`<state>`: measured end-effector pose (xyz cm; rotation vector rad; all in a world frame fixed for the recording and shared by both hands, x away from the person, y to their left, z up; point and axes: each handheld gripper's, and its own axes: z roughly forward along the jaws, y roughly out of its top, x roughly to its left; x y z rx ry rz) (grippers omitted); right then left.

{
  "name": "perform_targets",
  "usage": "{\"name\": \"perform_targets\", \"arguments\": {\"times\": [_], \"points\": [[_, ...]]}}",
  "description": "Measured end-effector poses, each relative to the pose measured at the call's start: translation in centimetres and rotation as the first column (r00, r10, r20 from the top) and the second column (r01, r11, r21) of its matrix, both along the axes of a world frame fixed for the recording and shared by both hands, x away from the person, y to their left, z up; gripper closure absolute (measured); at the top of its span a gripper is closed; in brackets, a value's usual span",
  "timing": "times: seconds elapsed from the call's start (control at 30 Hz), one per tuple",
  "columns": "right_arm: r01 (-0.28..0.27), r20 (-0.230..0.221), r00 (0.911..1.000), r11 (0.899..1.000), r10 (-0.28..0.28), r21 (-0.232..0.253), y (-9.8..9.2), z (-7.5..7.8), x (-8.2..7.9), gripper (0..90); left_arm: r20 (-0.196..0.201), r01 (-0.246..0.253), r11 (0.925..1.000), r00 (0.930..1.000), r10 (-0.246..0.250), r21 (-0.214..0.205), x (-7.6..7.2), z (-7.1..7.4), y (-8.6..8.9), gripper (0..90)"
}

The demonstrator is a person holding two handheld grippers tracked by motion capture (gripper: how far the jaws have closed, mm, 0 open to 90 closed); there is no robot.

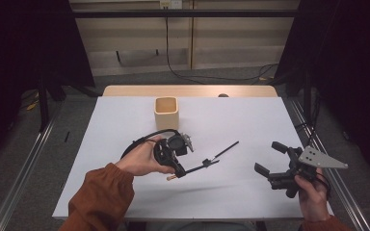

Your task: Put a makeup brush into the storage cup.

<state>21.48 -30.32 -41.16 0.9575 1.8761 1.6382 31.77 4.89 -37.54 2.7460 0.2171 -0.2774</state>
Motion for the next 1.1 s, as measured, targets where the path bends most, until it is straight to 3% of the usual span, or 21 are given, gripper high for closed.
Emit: {"name": "perform_targets", "arguments": {"times": [0.2, 0.47, 0.7, 0.73, 0.87, 0.9, 0.97, 1.1], "points": [[-0.010, -0.018, 0.9998, 1.000, 0.011, 0.023, 0.9, 1.1, 0.9, 0.0, 0.002, 0.011, 0.9999, 0.9999, -0.011, 0.000, -0.1, 0.1, 0.0, 84.0], [-0.091, -0.037, 0.9951, 0.996, 0.091, 0.019, 2.8, 1.8, 2.6, 0.0, 0.000, 0.023, 0.9997, 0.9997, -0.023, 0.007, -0.1, 0.1, 0.0, 84.0], [-0.176, -0.061, 0.9829, 0.984, 0.174, -0.026, 4.4, 3.0, 3.8, 0.0, -0.002, 0.033, 0.9993, 0.9995, -0.033, 0.017, -0.1, 0.2, -0.3, 84.0], [-0.192, -0.075, 0.9792, 0.981, 0.189, -0.037, 4.8, 3.0, 4.0, 0.0, -0.003, 0.035, 0.9992, 0.9994, -0.035, 0.019, -0.1, 0.2, -0.4, 84.0], [-0.286, -0.163, 0.9498, 0.952, 0.267, -0.109, 6.1, 3.1, 4.7, 0.0, -0.004, 0.049, 0.9982, 0.9988, -0.049, 0.036, 0.0, 0.2, -0.7, 84.0], [-0.318, -0.201, 0.9352, 0.941, 0.291, -0.114, 6.4, 3.2, 5.0, 0.0, -0.001, 0.048, 0.9983, 0.9989, -0.048, 0.033, -0.1, 0.2, -0.7, 84.0], [-0.352, -0.244, 0.9178, 0.926, 0.313, -0.136, 6.7, 3.4, 5.5, 0.0, -0.006, 0.040, 0.9988, 0.9992, -0.040, 0.028, -0.2, 0.3, -0.8, 84.0], [-0.398, -0.285, 0.8975, 0.897, 0.336, -0.194, 7.6, 4.1, 6.2, 0.4, -0.005, 0.053, 0.9976, 0.9986, -0.053, 0.044, -0.2, 0.4, -1.0, 84.0]]}}
